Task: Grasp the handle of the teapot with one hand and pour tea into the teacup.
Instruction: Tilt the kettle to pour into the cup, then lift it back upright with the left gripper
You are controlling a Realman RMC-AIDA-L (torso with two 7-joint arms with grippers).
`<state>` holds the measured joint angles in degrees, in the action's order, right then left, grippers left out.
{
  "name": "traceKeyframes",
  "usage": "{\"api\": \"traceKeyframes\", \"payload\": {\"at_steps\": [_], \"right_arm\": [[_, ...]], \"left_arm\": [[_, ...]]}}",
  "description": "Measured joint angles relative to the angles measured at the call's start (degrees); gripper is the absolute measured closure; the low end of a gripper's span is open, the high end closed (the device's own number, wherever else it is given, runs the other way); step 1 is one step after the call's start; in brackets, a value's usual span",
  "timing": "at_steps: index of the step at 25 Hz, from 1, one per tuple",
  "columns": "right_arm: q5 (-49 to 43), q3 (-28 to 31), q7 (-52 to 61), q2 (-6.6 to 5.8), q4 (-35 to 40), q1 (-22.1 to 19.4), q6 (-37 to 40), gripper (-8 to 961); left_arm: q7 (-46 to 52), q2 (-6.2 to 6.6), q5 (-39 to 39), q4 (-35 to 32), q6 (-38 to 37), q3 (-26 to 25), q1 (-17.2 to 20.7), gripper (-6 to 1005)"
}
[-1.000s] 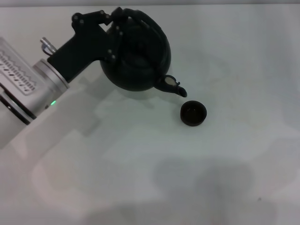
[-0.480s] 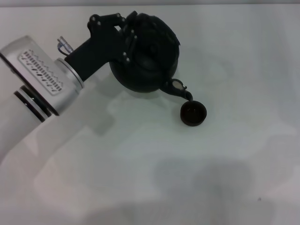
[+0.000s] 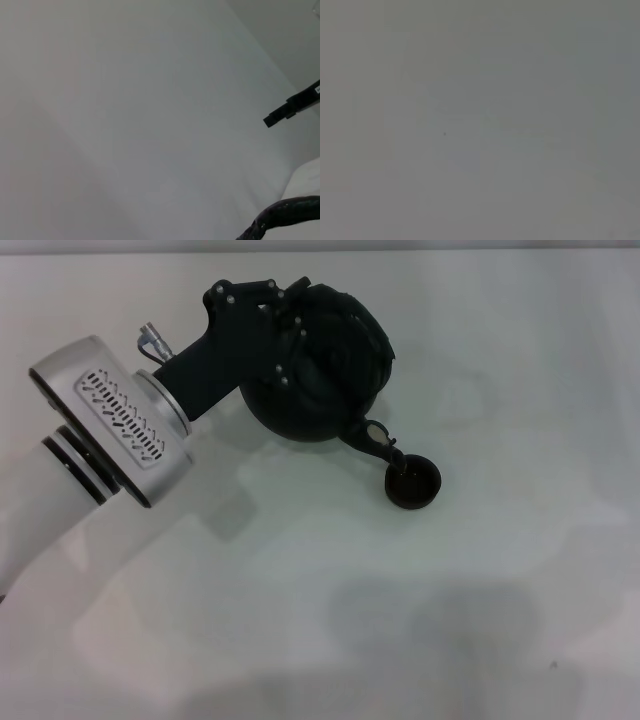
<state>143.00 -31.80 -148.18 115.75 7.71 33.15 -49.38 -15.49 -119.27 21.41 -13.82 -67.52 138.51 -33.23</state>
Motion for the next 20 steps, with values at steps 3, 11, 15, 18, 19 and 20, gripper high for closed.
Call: {"api": "traceKeyframes", "payload": {"at_steps": [3,11,15,18,19,20], "right_arm": [[0.0,0.06,0.0,0.02,-0.08,0.12,-0.02,118],[0.0,0.08,0.0,0.09,-0.15,-0.17,-0.11,118],[0.0,0.08,0.0,0.1,-0.15,-0.26,-0.11,118],[0.0,0.08,0.0,0.09,-0.15,-0.28,-0.11,118],[0.0,0.08,0.0,0.09,-0.15,-0.28,-0.11,118],[0.0,0.08,0.0,0.09,-0.15,-0.28,-0.12,118]], "left_arm": [[-0.41,0.0,-0.59,-0.07,0.05,0.0,-0.22,907],[-3.93,-0.17,-1.21,-1.14,0.4,0.0,0.0,908],[-5.73,-0.18,-1.2,-1.99,0.97,0.0,0.01,908],[-7.01,-0.18,-1.2,-2.89,1.61,-0.05,0.05,908],[-7.28,-0.18,-1.2,-2.95,1.77,-0.15,0.05,908],[-7.45,-0.18,-1.17,-2.97,1.83,-0.21,0.05,908]]}}
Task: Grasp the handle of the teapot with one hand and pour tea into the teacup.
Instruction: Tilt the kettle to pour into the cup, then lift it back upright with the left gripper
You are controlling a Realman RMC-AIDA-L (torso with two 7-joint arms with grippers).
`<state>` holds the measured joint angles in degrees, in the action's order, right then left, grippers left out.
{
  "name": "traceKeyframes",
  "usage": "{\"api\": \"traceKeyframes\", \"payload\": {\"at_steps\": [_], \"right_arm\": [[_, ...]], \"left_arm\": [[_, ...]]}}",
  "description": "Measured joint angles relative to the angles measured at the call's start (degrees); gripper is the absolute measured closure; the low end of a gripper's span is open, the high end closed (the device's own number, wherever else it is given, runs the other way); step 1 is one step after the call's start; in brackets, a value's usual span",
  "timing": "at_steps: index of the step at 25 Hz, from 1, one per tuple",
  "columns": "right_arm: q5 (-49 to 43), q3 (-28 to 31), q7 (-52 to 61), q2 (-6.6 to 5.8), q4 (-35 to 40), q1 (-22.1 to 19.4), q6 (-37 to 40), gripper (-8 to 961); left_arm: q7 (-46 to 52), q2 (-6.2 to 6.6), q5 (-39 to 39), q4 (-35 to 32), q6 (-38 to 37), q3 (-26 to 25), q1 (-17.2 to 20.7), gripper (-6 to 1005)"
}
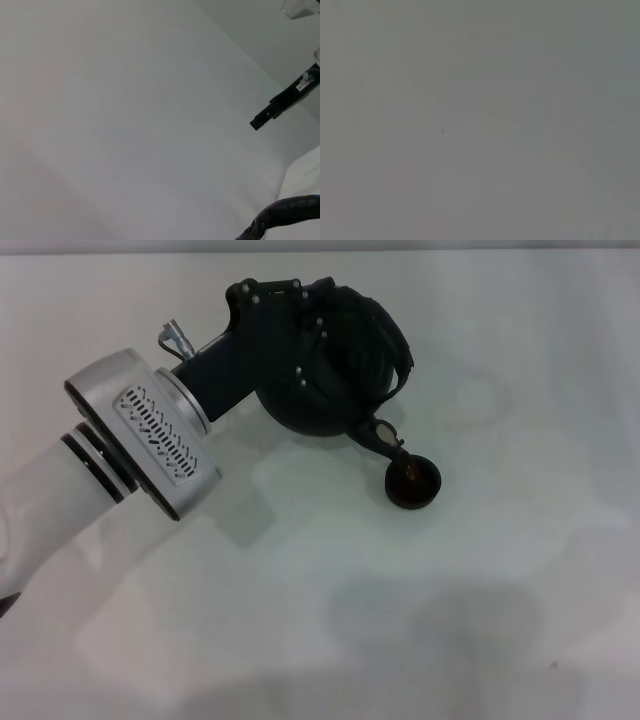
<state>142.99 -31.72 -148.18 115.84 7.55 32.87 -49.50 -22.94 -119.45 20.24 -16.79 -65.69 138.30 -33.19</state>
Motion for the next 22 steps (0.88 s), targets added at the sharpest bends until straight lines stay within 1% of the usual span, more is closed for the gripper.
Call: {"api": "traceKeyframes", "payload": {"at_steps": [12,18,22], "right_arm": [[0.0,0.0,0.03,-0.1,0.2,0.39,-0.07,118],[0.0,0.0,0.06,-0.18,0.36,0.06,-0.08,118],[0.0,0.0,0.08,-0.18,0.39,-0.1,-0.08,118]], "left_arm": [[0.12,0.0,0.37,0.01,0.89,-0.25,-0.04,908],[7.75,0.01,3.75,-0.04,0.93,-0.41,0.25,908],[10.13,0.06,3.98,-0.07,0.89,-0.4,0.64,909]]}}
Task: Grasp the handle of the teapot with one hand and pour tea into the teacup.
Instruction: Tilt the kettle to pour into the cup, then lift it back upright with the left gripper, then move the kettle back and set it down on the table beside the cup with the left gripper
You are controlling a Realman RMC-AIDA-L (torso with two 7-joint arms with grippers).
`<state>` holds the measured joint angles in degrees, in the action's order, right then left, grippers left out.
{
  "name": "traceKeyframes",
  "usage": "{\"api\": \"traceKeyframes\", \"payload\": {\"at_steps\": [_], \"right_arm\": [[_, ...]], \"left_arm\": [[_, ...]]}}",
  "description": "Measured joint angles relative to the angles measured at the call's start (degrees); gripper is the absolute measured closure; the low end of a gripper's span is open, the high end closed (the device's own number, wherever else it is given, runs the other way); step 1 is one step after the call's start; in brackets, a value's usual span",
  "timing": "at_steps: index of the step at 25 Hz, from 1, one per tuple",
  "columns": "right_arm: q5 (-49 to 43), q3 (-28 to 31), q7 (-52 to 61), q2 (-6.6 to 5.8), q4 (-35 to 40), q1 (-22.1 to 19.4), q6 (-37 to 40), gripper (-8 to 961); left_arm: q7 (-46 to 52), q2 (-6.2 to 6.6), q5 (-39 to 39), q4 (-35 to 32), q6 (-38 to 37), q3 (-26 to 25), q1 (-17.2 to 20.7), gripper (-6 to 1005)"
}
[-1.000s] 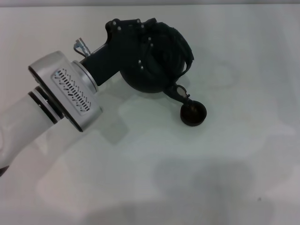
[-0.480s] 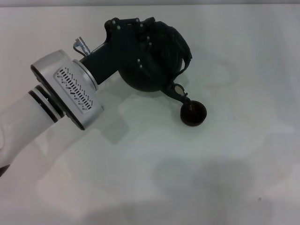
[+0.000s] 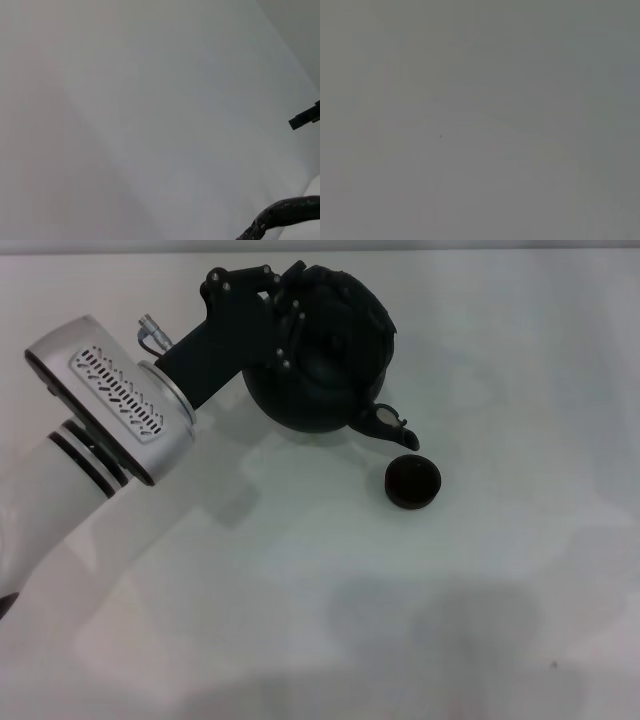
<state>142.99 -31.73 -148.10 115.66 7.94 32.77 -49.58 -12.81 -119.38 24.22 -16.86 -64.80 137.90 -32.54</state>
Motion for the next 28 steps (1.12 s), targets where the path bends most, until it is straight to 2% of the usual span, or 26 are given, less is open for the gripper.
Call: {"api": "traceKeyframes", "payload": {"at_steps": [10,19,24,28], "right_arm": [[0.0,0.0,0.01,0.01,-0.37,0.0,0.01,118],[0.0,0.0,0.06,0.09,-0.41,-0.38,0.08,118],[0.0,0.0,0.09,0.1,-0.4,-0.31,0.06,118],[0.0,0.0,0.09,0.16,-0.39,-0.24,0.12,118]], "left_arm": [[9.15,-0.1,1.88,-0.21,0.04,0.02,1.25,909],[12.18,-0.33,12.47,-6.23,0.51,0.61,8.45,909],[19.64,-0.32,14.01,-6.89,1.2,0.61,11.56,909],[22.28,-0.32,14.04,-6.87,3.58,0.67,12.53,909]]}}
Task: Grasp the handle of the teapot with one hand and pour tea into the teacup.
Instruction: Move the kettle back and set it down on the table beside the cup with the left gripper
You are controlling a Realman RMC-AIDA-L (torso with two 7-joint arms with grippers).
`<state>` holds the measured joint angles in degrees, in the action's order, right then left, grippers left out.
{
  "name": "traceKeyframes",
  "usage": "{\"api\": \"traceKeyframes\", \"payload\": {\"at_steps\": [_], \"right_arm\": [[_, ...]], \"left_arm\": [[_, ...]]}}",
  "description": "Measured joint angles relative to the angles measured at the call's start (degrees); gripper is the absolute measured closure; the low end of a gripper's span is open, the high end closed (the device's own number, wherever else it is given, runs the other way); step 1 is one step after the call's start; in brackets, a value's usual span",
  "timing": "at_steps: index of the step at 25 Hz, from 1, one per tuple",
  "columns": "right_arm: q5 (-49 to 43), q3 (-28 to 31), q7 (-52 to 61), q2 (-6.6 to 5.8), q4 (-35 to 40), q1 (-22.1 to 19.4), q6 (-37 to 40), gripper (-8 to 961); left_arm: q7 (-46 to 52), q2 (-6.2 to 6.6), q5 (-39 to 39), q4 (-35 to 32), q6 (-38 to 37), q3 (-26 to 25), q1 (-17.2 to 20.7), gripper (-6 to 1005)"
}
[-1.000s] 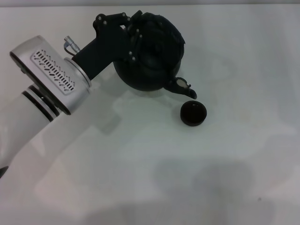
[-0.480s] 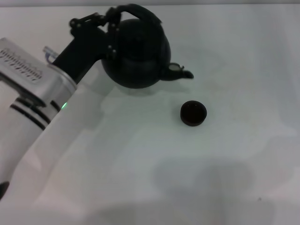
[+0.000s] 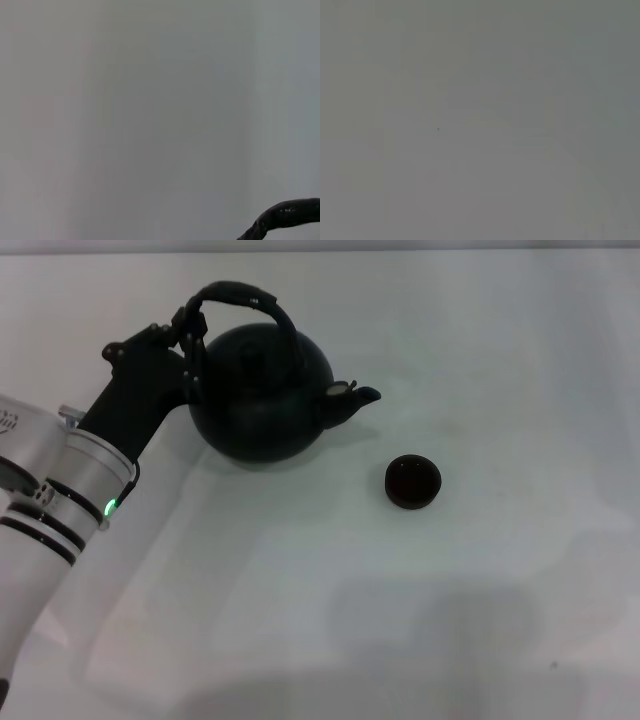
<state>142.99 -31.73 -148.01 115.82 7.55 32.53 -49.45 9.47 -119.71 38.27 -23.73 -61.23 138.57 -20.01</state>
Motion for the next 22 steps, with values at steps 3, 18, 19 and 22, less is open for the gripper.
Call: {"api": "traceKeyframes", "payload": {"at_steps": [3,18,19,22], "right_arm": [[0.0,0.0,0.0,0.02,-0.03,-0.06,0.19,118],[0.0,0.0,0.0,0.05,-0.79,-0.27,-0.03,118],[0.0,0.0,0.0,0.05,-0.79,-0.27,-0.04,118],[0.0,0.0,0.04,0.05,-0.79,-0.23,-0.05,118]], "left_arm": [[0.22,0.0,0.02,-0.07,0.85,0.05,0.55,909],[-0.45,0.25,0.06,1.05,2.74,-0.02,0.19,805],[-0.46,0.26,0.08,1.06,2.63,-0.14,0.19,797],[-0.51,0.25,0.08,1.12,2.19,-0.4,-0.03,773]]}}
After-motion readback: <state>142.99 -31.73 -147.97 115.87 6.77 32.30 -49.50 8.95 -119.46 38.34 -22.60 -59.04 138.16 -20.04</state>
